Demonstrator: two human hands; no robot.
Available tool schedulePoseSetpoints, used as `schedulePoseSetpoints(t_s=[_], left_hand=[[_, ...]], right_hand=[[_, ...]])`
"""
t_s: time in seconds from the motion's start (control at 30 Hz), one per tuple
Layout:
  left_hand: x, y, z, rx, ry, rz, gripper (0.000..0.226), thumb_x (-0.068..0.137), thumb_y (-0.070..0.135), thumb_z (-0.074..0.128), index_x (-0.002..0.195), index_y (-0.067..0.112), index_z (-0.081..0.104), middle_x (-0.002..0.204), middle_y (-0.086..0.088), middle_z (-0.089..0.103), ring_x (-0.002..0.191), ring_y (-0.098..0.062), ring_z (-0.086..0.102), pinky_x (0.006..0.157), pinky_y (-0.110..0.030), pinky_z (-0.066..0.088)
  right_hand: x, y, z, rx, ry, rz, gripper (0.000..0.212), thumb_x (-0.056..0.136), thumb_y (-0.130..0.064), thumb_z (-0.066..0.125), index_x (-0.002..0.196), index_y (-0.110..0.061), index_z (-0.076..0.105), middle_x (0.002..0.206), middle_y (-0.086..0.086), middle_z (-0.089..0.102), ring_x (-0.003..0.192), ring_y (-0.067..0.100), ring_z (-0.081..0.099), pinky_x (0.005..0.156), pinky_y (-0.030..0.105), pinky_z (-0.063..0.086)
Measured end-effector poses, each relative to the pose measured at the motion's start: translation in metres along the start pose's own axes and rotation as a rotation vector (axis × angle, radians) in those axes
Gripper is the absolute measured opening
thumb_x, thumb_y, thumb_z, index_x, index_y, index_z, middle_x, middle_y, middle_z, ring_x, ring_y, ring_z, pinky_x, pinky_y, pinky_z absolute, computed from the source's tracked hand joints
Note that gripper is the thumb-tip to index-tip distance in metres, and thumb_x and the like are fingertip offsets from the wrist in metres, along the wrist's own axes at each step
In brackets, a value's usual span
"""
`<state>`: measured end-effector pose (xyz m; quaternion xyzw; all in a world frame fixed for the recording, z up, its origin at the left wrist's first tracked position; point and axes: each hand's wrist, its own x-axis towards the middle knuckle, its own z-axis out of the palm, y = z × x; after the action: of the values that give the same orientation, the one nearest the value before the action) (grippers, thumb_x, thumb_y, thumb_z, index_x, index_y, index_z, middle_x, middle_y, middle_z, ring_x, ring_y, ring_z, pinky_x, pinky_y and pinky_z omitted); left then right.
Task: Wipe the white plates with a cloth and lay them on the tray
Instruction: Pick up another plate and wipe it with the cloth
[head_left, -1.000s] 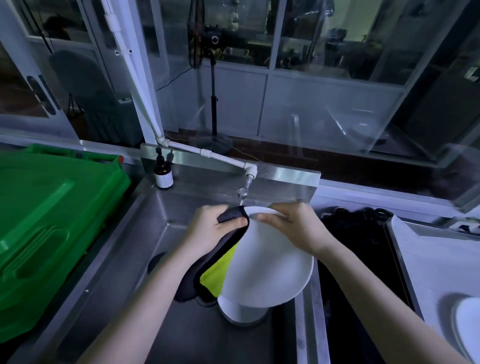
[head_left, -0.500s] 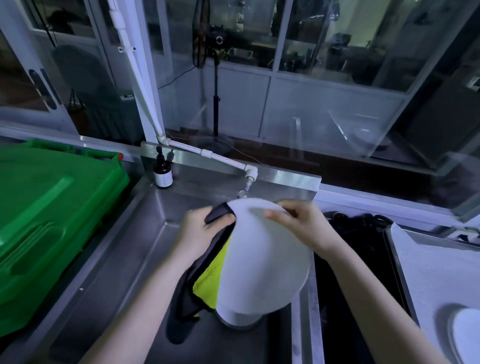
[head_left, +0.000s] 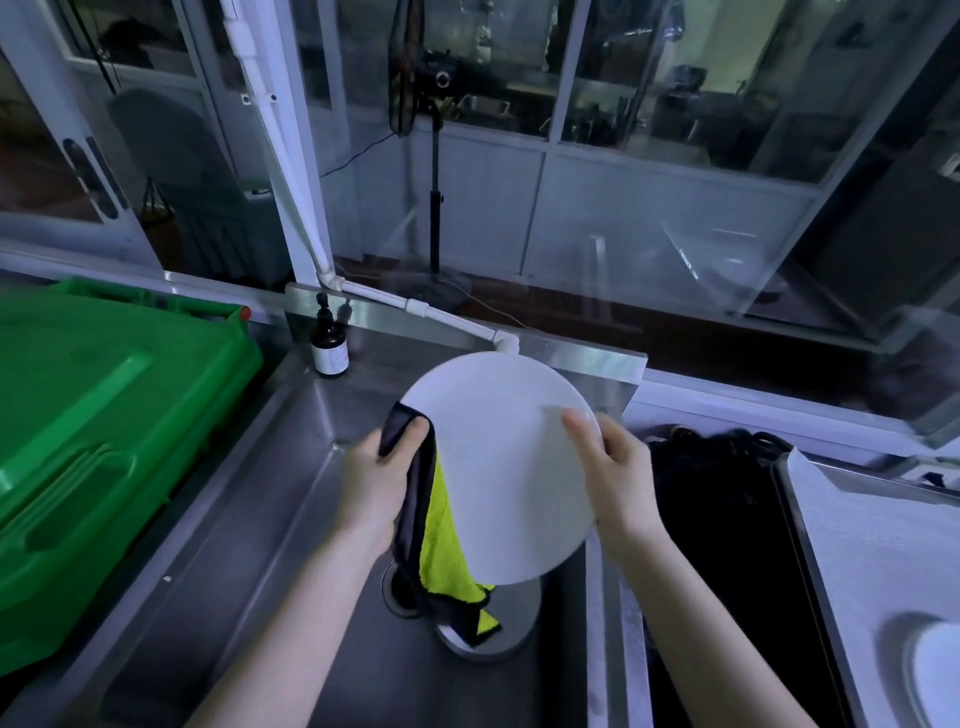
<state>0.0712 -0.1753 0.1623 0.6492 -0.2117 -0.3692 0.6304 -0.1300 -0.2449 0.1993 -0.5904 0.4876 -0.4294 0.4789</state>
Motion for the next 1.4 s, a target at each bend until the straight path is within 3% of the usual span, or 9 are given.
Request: schedulePoseSetpoints(t_s=[0.23,0.37,0.5,0.7,0.8,0.87,1.03,1.23,1.4], left_hand=[[0.003,0.028,0.009,0.445,-0.304,0.380,0.039,0.083,0.027,0.078,0.069,-0.004,0.057,0.062,-0.002,0.047,0.061,-0.010,0.038,0.057,-0.031,0.028],[0.001,0.031,0.009,0.498,-0.384,0.395,0.032,0.083,0.025,0.078,0.074,-0.001,0.063,0.062,-0.006,0.051,0.063,-0.011,0.041,0.059,-0.030,0.029],[-0.001,0.013,0.000,0.154,-0.114,0.207,0.019,0.087,0.028,0.073,0.084,0.010,0.070,0.081,0.001,0.074,0.076,-0.012,0.061,0.073,-0.035,0.047],[-0.004,-0.012,0.008,-0.164,0.124,-0.114,0.017,0.085,0.031,0.075,0.085,0.014,0.071,0.093,-0.014,0.074,0.084,-0.024,0.064,0.080,-0.043,0.053],[0.002,-0.008,0.003,-0.146,0.115,-0.103,0.015,0.087,0.030,0.073,0.083,0.016,0.071,0.091,-0.010,0.075,0.084,-0.023,0.064,0.081,-0.041,0.052],[0.008,-0.002,0.000,-0.119,0.122,-0.056,0.014,0.088,0.029,0.072,0.080,0.018,0.071,0.085,-0.004,0.075,0.081,-0.021,0.065,0.076,-0.035,0.050],[0.022,0.012,-0.004,-0.058,0.081,-0.040,0.013,0.088,0.028,0.072,0.082,0.017,0.072,0.088,-0.008,0.074,0.081,-0.020,0.063,0.074,-0.034,0.048],[0.029,0.025,-0.004,-0.032,-0.029,-0.099,0.016,0.091,0.032,0.069,0.087,0.017,0.074,0.087,0.000,0.076,0.090,-0.021,0.069,0.085,-0.035,0.051],[0.025,0.030,-0.006,-0.288,-0.116,-0.309,0.036,0.097,0.037,0.058,0.118,0.011,0.068,0.114,-0.009,0.072,0.107,-0.022,0.067,0.097,-0.038,0.051]], right_hand=[[0.027,-0.040,-0.010,-0.514,-0.488,-0.260,0.037,0.088,-0.041,0.073,0.063,-0.017,0.057,0.059,-0.011,0.042,0.058,0.005,0.036,0.055,0.025,0.030],[0.022,-0.038,-0.002,-0.545,-0.485,-0.377,0.045,0.090,-0.037,0.071,0.055,-0.022,0.047,0.054,-0.011,0.034,0.055,0.006,0.029,0.052,0.020,0.024],[0.018,-0.022,-0.004,-0.217,-0.167,-0.176,0.050,0.090,-0.039,0.070,0.065,0.000,0.053,0.058,-0.006,0.037,0.055,0.008,0.032,0.049,0.025,0.025],[-0.018,0.020,0.035,0.242,0.354,0.220,0.046,0.093,-0.039,0.063,0.063,-0.008,0.047,0.059,-0.007,0.039,0.057,0.011,0.034,0.050,0.022,0.030],[-0.022,0.017,0.019,-0.037,0.148,0.004,0.011,0.095,-0.036,0.065,0.084,-0.034,0.066,0.069,-0.021,0.061,0.068,0.004,0.054,0.058,0.009,0.040],[-0.025,0.012,0.000,-0.295,0.053,-0.260,0.053,0.087,-0.031,0.075,0.136,-0.024,0.057,0.120,-0.035,0.060,0.108,-0.011,0.056,0.089,0.003,0.040],[-0.026,0.003,-0.030,-1.053,-0.387,-1.090,0.075,0.078,-0.053,0.078,0.139,-0.015,0.058,0.152,0.009,0.046,0.144,0.027,0.040,0.116,0.051,0.034],[-0.024,-0.004,-0.020,-1.153,-0.419,-1.311,0.039,0.098,-0.011,0.049,0.135,-0.016,0.063,0.145,0.004,0.055,0.134,0.027,0.052,0.107,0.046,0.047],[-0.030,-0.009,-0.007,-1.013,-0.380,-1.069,0.048,0.084,-0.003,0.070,0.130,-0.019,0.067,0.135,-0.001,0.064,0.122,0.022,0.063,0.090,0.039,0.059]])
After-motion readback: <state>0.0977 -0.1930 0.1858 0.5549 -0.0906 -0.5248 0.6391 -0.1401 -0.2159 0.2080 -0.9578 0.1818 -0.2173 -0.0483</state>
